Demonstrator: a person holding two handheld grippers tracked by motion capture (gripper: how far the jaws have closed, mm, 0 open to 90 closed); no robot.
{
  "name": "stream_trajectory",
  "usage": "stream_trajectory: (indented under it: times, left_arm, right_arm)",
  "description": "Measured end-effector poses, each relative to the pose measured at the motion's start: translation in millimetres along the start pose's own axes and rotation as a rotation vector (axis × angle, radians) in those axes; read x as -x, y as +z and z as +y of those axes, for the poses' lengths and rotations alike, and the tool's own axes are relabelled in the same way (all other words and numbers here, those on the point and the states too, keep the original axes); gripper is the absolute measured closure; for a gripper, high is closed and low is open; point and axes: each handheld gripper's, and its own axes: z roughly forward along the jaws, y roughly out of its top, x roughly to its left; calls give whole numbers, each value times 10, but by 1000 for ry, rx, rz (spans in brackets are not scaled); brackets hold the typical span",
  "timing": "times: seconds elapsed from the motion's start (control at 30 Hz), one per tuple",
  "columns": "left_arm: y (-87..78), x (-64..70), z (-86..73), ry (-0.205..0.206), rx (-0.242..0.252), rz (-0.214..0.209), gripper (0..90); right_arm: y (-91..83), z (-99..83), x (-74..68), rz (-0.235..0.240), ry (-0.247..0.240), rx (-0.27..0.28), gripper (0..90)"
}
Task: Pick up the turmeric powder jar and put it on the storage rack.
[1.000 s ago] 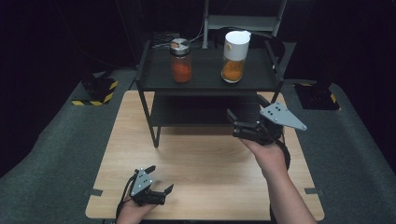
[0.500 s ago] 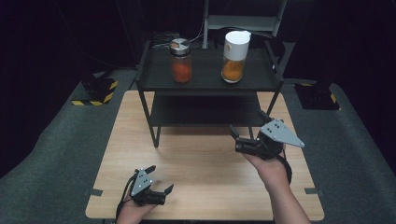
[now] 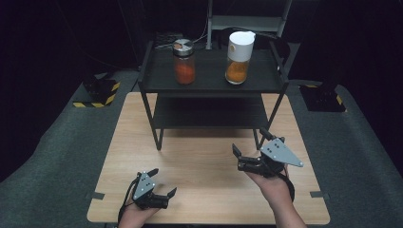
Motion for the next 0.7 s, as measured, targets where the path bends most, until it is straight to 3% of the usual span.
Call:
stream_trajectory:
  times: [0.2, 0.7]
  left_arm:
    - [-1, 0, 2, 2, -1, 1, 7]
    - [-1, 4, 3, 3, -1, 3, 7]
  right_arm:
    - [-36, -121, -11, 0, -7, -10, 2]
    - [-89, -494, -29, -6, -10, -95, 3]
